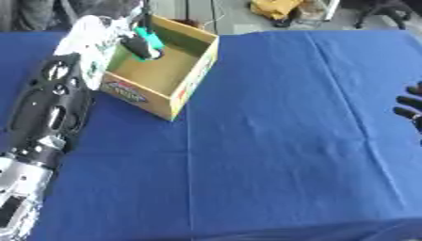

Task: Pick up objects on the table and place them in the box.

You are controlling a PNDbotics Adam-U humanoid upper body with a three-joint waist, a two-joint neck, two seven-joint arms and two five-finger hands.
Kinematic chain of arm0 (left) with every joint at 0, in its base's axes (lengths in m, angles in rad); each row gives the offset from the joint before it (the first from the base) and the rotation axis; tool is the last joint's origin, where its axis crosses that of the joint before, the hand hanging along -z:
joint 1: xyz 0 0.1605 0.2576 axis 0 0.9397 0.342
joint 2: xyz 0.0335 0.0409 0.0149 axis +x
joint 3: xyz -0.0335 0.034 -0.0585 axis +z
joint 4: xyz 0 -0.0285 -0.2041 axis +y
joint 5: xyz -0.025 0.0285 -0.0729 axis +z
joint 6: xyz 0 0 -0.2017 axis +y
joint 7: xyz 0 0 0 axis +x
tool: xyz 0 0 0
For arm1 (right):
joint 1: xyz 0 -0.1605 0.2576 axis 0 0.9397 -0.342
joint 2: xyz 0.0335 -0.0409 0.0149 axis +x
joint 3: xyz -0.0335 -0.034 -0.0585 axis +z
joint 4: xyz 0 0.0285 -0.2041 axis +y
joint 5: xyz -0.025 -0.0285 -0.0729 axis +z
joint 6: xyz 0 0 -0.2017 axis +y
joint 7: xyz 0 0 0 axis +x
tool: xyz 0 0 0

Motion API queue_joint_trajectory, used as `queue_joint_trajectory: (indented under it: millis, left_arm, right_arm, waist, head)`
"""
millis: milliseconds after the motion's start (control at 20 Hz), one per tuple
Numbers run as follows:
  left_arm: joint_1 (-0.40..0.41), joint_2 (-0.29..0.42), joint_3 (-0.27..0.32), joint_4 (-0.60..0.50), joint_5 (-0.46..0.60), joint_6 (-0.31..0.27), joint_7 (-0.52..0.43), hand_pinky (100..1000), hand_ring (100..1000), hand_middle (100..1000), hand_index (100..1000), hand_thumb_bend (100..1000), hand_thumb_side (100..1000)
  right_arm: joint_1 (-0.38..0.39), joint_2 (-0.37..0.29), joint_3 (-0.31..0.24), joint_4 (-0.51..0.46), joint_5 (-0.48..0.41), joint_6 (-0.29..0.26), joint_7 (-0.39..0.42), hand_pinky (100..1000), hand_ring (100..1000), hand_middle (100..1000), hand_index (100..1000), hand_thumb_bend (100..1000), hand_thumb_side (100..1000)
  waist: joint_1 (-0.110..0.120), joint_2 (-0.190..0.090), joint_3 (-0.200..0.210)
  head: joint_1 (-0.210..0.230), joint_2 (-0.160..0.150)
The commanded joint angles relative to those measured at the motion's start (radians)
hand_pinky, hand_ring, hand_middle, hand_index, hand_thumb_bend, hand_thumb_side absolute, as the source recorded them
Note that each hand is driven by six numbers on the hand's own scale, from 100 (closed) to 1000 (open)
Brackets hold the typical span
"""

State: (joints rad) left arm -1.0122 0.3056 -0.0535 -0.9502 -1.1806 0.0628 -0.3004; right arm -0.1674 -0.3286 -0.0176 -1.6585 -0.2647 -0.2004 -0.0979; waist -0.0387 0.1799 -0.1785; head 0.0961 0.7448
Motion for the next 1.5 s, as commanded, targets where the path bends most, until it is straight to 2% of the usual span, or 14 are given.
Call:
queue_joint_trajectory:
  millis: [50,250,300,550,600,650,750,800,850,900,1150,1300,1500]
  left_arm:
    - [-0.035,0.001,0.017,0.055,-0.051,-0.018,0.052,488,445,415,578,563,226]
    - [-0.03,-0.008,0.014,0.132,-0.106,-0.05,0.114,553,522,498,666,605,292]
    - [-0.029,-0.009,0.011,0.156,-0.116,-0.059,0.127,582,568,552,716,615,320]
    - [-0.025,-0.011,0.009,0.226,-0.134,-0.094,0.109,657,697,720,836,665,390]
    - [-0.024,-0.01,0.009,0.229,-0.132,-0.099,0.101,673,729,751,857,711,429]
    - [-0.023,-0.01,0.009,0.228,-0.127,-0.106,0.094,692,762,779,874,790,507]
    - [-0.021,-0.007,0.01,0.212,-0.108,-0.121,0.093,719,795,804,883,866,619]
    - [-0.019,-0.004,0.011,0.196,-0.095,-0.129,0.102,722,797,805,881,870,639]
    - [-0.019,-0.001,0.015,0.177,-0.081,-0.137,0.113,715,790,790,854,860,717]
    - [-0.02,0.004,0.026,0.155,-0.066,-0.147,0.127,713,782,776,833,861,738]
    - [-0.01,0.024,0.096,0.033,0.01,-0.214,0.202,714,762,741,795,836,776]
    - [0.03,0.045,0.11,-0.041,0.056,-0.259,0.248,707,748,722,774,767,843]
    - [0.122,0.059,0.136,-0.142,0.118,-0.32,0.31,666,710,679,746,741,879]
  right_arm:
    - [-0.012,-0.012,-0.003,-0.01,0.004,-0.001,0.004,743,753,742,818,100,1000]
    - [-0.012,-0.011,-0.003,-0.01,0.003,-0.001,0.004,743,753,742,818,100,1000]
    - [-0.011,-0.011,-0.003,-0.009,0.003,-0.001,0.004,743,753,742,818,100,1000]
    - [-0.01,-0.011,-0.005,-0.009,0.003,-0.002,0.004,744,753,741,818,100,1000]
    - [-0.009,-0.011,-0.005,-0.008,0.003,-0.002,0.004,744,753,741,818,100,1000]
    - [-0.009,-0.011,-0.005,-0.008,0.004,-0.002,0.004,744,753,741,818,100,1000]
    - [-0.008,-0.01,-0.006,-0.008,0.004,-0.002,0.004,744,753,741,818,100,1000]
    - [-0.007,-0.01,-0.007,-0.008,0.004,-0.002,0.004,744,753,741,818,100,1000]
    - [-0.006,-0.01,-0.008,-0.007,0.004,-0.003,0.003,744,753,741,818,100,1000]
    - [-0.004,-0.009,-0.009,-0.007,0.004,-0.003,0.003,744,752,741,818,100,1000]
    - [0.005,-0.008,-0.018,-0.005,0.005,-0.005,-0.003,744,751,739,817,100,1000]
    - [0.009,-0.01,-0.021,-0.005,0.005,-0.005,-0.005,744,750,738,816,100,1000]
    - [0.014,-0.013,-0.029,-0.005,0.005,-0.007,-0.011,744,750,737,816,100,1000]
  waist:
    - [-0.001,-0.015,-0.001]
    - [-0.001,-0.017,0.003]
    - [-0.002,-0.018,0.004]
    - [-0.003,-0.02,0.006]
    - [-0.003,-0.02,0.007]
    - [-0.004,-0.02,0.007]
    - [-0.004,-0.021,0.009]
    - [-0.005,-0.021,0.011]
    - [-0.005,-0.022,0.014]
    - [-0.006,-0.023,0.017]
    - [-0.009,-0.032,0.04]
    - [-0.008,-0.037,0.054]
    - [-0.007,-0.042,0.076]
  head:
    - [0.005,-0.01]
    - [0.003,-0.011]
    - [0.002,-0.011]
    - [-0.001,-0.011]
    - [-0.001,-0.01]
    - [-0.002,-0.009]
    - [-0.004,-0.008]
    - [-0.005,-0.007]
    - [-0.006,-0.007]
    - [-0.008,-0.006]
    - [-0.021,0.0]
    - [-0.031,0.002]
    - [-0.041,0.002]
